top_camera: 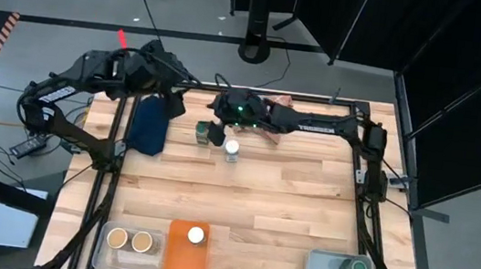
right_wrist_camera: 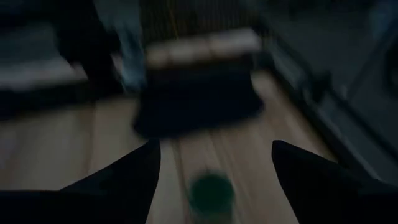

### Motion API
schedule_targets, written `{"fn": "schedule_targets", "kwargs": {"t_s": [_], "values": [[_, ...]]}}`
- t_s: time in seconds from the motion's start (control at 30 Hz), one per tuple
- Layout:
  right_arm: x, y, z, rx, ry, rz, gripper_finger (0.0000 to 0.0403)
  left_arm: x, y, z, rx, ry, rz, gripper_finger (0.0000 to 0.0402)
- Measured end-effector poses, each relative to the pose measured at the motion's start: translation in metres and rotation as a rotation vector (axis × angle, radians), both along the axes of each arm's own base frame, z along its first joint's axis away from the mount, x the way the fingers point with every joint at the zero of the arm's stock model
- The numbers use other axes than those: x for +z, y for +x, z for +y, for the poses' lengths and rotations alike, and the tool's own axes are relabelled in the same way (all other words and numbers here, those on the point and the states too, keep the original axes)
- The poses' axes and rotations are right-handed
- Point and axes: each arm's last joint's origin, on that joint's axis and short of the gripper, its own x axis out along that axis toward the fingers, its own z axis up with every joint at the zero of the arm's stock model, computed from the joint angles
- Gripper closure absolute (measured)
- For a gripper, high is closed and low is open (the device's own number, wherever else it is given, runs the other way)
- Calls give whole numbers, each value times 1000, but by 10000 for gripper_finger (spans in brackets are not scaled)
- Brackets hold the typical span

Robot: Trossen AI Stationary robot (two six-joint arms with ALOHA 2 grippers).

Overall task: Sort spices by type
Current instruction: Put the white seasoning bottle into the orange bin

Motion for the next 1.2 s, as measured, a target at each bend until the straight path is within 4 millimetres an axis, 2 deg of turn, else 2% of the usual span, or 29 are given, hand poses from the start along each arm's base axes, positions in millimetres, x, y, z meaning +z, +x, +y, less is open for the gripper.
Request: {"fn": "schedule_targets", "kwargs": {"t_s": [0.17,0.37,0.5,0.73,0.93,1.2], "values": [[-2,-12,-7,20,66,255,90,-17,9,1,-10,-50,21,117],[-13,-25,2,127,151,426,84,-34,22,3,-39,-76,10,117],[-20,-28,8,164,180,474,72,-42,25,3,-42,-78,21,117],[-21,-26,22,223,104,499,57,-47,28,4,-41,-80,25,117],[-25,-23,37,239,-42,554,56,-47,28,4,-40,-80,25,117],[-39,-23,38,222,-50,633,56,-47,28,4,-40,-80,25,117]]}}
